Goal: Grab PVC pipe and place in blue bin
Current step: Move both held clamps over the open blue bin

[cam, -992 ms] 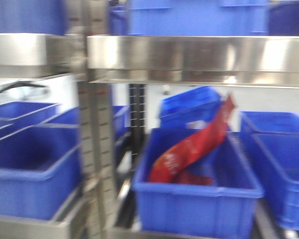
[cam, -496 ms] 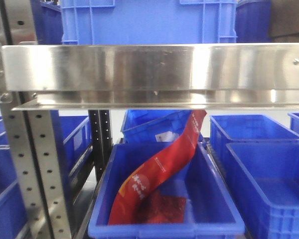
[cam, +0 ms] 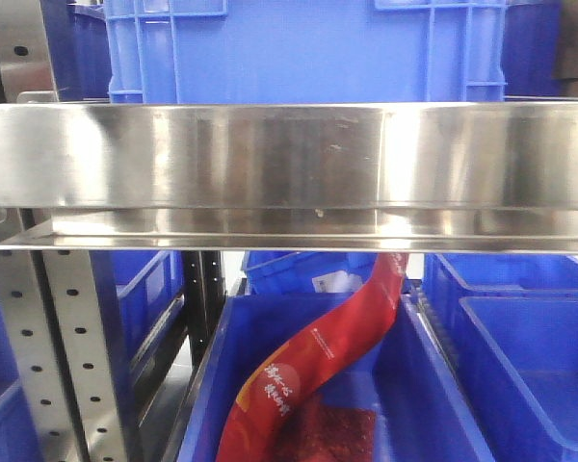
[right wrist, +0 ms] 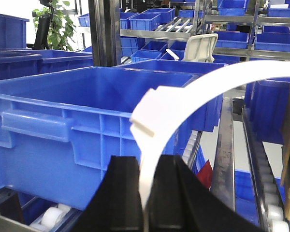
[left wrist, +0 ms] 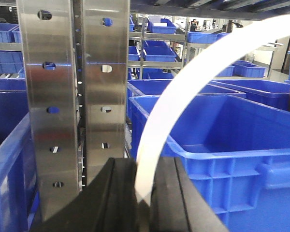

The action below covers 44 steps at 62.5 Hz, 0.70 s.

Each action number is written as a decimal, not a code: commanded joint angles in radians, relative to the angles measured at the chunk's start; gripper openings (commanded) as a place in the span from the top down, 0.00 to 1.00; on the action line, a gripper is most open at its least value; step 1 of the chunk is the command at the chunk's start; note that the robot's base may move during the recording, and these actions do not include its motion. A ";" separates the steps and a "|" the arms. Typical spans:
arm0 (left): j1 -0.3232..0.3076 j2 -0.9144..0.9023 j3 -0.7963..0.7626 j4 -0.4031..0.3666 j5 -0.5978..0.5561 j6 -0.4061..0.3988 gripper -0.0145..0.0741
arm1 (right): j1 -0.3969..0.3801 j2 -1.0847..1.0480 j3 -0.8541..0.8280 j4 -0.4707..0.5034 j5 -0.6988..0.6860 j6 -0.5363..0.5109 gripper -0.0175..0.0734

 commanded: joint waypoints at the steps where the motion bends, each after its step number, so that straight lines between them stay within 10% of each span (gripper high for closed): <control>1: -0.007 -0.003 -0.003 -0.001 -0.022 0.000 0.96 | -0.003 -0.002 -0.008 -0.014 -0.018 -0.002 0.99; 44: -0.007 -0.002 -0.003 -0.001 -0.025 0.000 0.96 | -0.003 -0.002 -0.008 -0.014 -0.026 -0.002 0.99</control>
